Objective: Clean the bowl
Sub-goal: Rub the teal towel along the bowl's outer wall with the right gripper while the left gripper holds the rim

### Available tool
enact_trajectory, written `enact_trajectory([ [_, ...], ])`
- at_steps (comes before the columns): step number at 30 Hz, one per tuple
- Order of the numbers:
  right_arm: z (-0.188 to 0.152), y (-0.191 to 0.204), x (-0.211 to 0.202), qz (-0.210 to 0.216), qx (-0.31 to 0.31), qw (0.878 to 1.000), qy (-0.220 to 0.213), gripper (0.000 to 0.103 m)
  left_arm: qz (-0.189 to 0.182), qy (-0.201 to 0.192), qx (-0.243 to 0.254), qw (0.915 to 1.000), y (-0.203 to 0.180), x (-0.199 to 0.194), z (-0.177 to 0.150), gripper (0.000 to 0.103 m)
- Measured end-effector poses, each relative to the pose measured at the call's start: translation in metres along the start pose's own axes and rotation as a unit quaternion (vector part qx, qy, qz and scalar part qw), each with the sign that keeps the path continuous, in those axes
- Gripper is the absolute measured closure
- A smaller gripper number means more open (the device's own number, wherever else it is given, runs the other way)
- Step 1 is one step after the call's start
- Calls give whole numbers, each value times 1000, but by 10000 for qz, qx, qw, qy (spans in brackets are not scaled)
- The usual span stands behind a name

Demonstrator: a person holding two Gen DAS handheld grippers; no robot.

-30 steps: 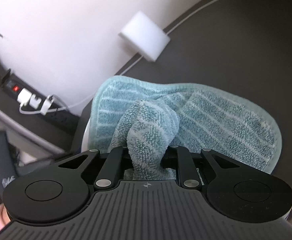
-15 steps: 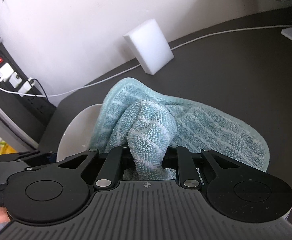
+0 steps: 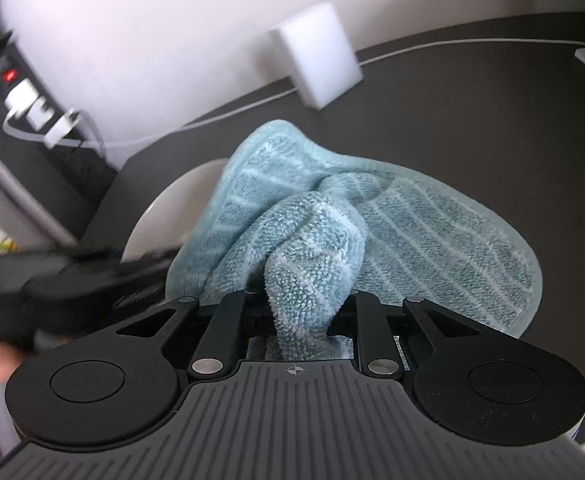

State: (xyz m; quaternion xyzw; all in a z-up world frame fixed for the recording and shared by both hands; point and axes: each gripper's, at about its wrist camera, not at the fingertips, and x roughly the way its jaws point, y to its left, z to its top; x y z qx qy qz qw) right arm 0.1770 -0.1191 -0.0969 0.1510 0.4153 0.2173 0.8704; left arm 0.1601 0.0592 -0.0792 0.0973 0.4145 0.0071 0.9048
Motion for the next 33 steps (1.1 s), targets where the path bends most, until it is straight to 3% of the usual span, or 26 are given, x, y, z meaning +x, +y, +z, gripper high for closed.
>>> enact_trajectory([
  [5,1,4,3,-8,-59,10000,-24,82,40,76,69,9999,5,1,5,76],
  [6,4,3,5,-8,-70,10000,-21,82,106,29,174,9998,6,2,7,72],
  [11,17,7,13,-121,-426,9990,-31,82,328,-121,785,9963,6,17,26,71],
  [13,21,9,17,-152,-537,9984,-13,82,349,-111,1059,9937,3,29,34,63],
  [17,28,9,23,-242,-713,9972,-29,82,369,-113,1314,9906,2,37,39,66],
  [20,32,8,26,-310,-747,9967,-69,82,365,-65,1223,9918,3,35,35,68],
  [26,27,12,23,-395,-679,9969,-77,82,256,95,359,9990,9,25,22,73],
  [33,3,15,3,-189,-580,9981,-21,81,272,65,243,9993,-1,18,16,74],
])
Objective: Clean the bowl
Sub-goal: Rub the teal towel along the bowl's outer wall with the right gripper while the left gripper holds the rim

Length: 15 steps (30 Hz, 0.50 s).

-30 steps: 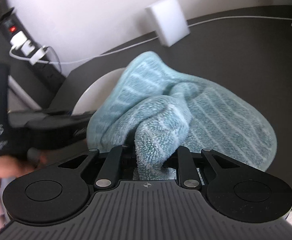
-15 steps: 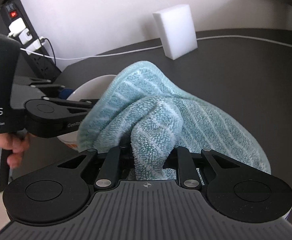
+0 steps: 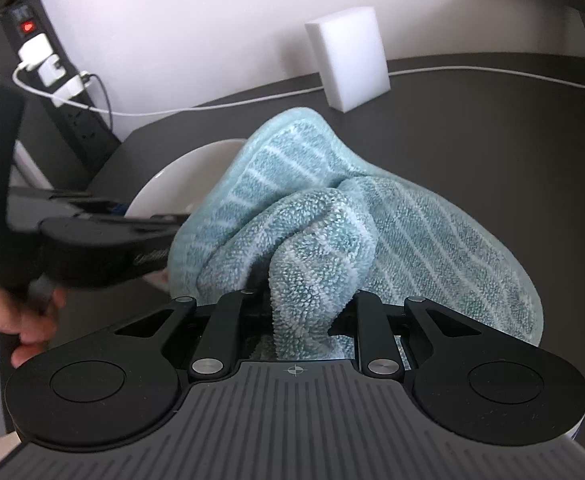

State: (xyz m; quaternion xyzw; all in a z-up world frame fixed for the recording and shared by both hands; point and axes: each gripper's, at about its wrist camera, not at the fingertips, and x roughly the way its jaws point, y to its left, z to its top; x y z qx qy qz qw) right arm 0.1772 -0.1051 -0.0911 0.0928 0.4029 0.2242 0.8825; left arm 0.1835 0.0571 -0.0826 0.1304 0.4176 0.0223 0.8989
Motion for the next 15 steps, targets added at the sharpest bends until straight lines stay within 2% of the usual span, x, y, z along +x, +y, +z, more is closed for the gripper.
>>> enact_trajectory([
  [4,-14,19,-10,623,-256,9975,211,82,-59,-6,52,10000,-1,0,-1,74],
  [8,-12,25,-6,913,-375,9948,270,83,-180,19,40,9998,1,-4,-5,75],
  [11,-4,5,-1,759,43,9969,182,85,-374,74,-103,9992,7,-4,-6,78],
  [15,11,-25,-2,65,313,9994,-155,85,-483,58,-8,9988,4,-8,-9,78],
])
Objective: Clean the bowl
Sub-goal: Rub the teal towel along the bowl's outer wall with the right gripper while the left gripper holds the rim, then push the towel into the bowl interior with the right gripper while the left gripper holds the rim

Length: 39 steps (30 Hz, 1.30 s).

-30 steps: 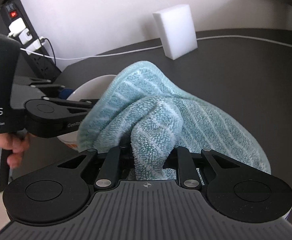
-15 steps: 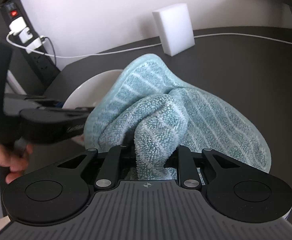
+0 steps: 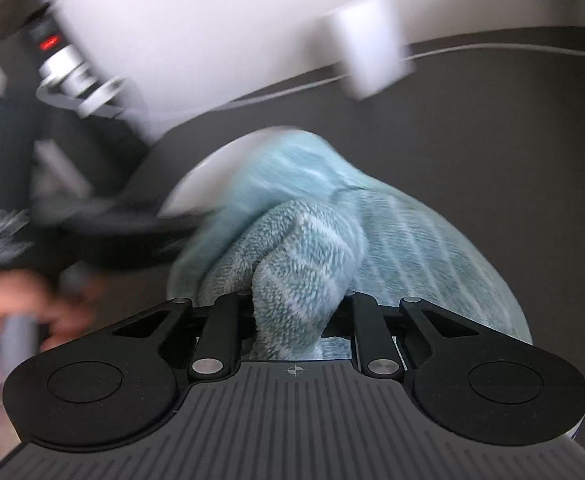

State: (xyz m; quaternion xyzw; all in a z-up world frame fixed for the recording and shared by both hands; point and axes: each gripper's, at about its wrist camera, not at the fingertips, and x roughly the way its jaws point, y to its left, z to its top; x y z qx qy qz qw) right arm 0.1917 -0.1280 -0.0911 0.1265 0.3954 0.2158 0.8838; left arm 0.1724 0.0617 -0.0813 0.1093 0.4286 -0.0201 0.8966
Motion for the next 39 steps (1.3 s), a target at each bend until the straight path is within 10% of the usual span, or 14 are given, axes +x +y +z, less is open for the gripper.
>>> enact_trajectory([
  [11,58,-6,25,-396,-457,9982,-54,85,-126,-15,-251,9996,-17,2,6,77],
  [27,43,-5,-32,-428,-913,9945,-297,83,25,-457,-217,9987,-4,-17,17,59],
  [33,76,37,-36,-8,-2070,9763,-637,78,-67,-329,-215,9992,11,-11,16,57],
  [39,85,56,26,-550,-3201,9447,446,64,-228,-226,-60,9995,7,6,18,57],
])
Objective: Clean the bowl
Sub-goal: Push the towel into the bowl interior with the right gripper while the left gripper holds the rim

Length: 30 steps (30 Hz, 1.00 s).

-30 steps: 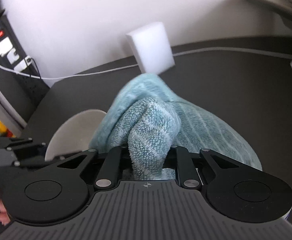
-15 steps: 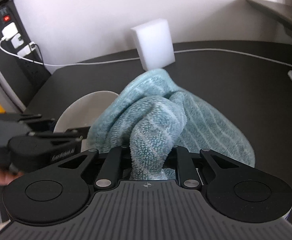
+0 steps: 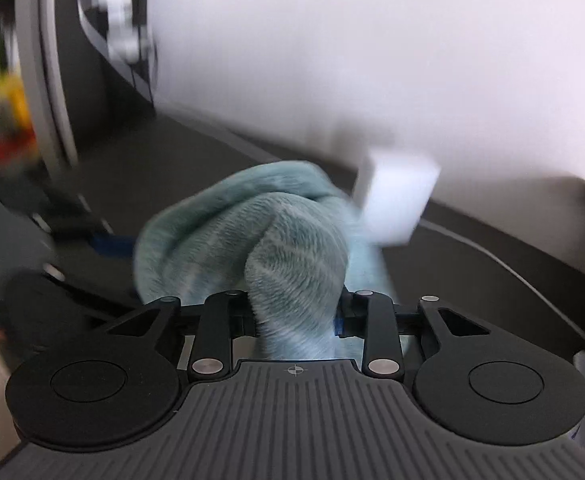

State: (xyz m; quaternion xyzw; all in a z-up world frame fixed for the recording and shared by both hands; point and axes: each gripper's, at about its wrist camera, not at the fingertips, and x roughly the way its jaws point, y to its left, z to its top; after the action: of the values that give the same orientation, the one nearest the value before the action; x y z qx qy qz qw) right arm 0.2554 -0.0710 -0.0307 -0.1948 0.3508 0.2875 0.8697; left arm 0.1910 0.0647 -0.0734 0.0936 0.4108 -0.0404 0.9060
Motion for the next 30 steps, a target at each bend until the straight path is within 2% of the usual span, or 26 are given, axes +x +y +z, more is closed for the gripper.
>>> enact_trajectory([
  [2,-3,0,5,163,8,9997,157,51,-36,12,5,10000,2,4,2,56],
  [6,-1,-8,-4,464,333,9983,144,44,-114,-2,88,9999,3,3,2,56],
  [8,2,-16,-19,714,661,9953,-5,32,-202,12,100,9997,1,3,-2,56],
  [10,5,-19,-32,991,933,9905,-206,24,-332,-8,29,9994,1,-2,-6,57],
  [13,8,-21,-48,1020,1438,9819,-697,16,-466,-49,12,9989,-5,-11,-12,57],
  [15,19,-18,-38,700,1622,9808,-824,15,-480,-121,34,9988,-13,-18,-13,57],
  [18,31,-8,-10,213,1662,9836,-669,15,-444,-189,-86,9988,-12,-27,-15,57],
  [21,32,4,17,69,1399,9900,-157,17,-391,-283,-185,9987,-3,-38,-18,56],
  [25,11,11,21,-9,753,9963,406,26,-378,-363,-281,9982,5,-42,-15,55],
  [28,0,11,19,-210,347,9971,642,28,-306,-382,-163,9987,1,-32,-7,56],
  [30,1,11,13,-267,192,9978,570,27,-314,-309,-57,9990,-3,-22,-2,56],
])
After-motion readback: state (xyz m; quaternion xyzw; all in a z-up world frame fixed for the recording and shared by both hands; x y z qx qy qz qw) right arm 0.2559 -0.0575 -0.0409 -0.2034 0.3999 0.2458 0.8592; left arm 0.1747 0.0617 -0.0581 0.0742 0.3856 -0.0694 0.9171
